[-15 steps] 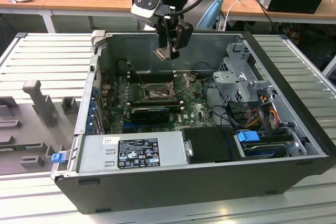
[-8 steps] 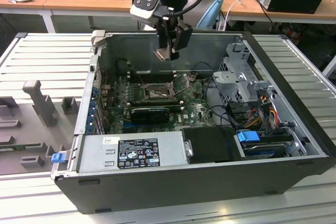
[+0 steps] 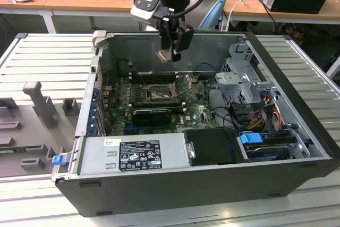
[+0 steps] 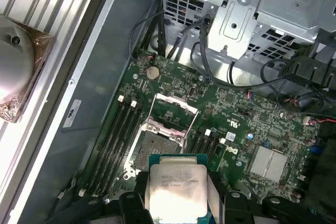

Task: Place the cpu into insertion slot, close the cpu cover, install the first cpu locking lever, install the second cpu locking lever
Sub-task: 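Place the cpu into insertion slot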

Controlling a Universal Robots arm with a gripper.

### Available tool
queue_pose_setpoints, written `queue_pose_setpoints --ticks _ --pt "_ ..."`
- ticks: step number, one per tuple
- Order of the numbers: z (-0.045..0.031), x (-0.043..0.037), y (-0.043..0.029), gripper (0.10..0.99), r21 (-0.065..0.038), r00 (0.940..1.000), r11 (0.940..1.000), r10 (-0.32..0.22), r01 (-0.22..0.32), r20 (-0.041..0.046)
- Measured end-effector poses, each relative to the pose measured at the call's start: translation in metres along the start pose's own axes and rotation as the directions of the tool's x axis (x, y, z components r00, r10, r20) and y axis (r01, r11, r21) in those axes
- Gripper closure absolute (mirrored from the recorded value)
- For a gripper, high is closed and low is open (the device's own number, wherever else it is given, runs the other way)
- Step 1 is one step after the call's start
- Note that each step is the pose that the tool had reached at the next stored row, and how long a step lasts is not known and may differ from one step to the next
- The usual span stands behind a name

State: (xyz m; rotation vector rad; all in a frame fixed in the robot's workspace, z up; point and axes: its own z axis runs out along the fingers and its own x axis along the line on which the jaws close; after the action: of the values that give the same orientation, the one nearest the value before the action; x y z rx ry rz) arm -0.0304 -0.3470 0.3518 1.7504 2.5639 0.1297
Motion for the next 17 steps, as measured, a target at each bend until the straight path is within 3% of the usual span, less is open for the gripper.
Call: queue_pose_setpoints --ticks 8,12,15,17 --pt "0.0007 0.0000 -0.0001 0.557 -0.001 0.9996 0.9996 0.029 -0.029 0.0025" --pt "0.0019 0.0000 -0.0002 0.557 -0.002 0.9957 0.9958 0.092 -0.092 0.0080" --pt "0.0036 -0.0001 -0.0003 0.557 -0.004 0.9876 0.9877 0.157 -0.157 0.0137" --pt "0.0056 -0.0001 -0.0005 0.557 -0.006 0.9765 0.9766 0.215 -0.215 0.0186"
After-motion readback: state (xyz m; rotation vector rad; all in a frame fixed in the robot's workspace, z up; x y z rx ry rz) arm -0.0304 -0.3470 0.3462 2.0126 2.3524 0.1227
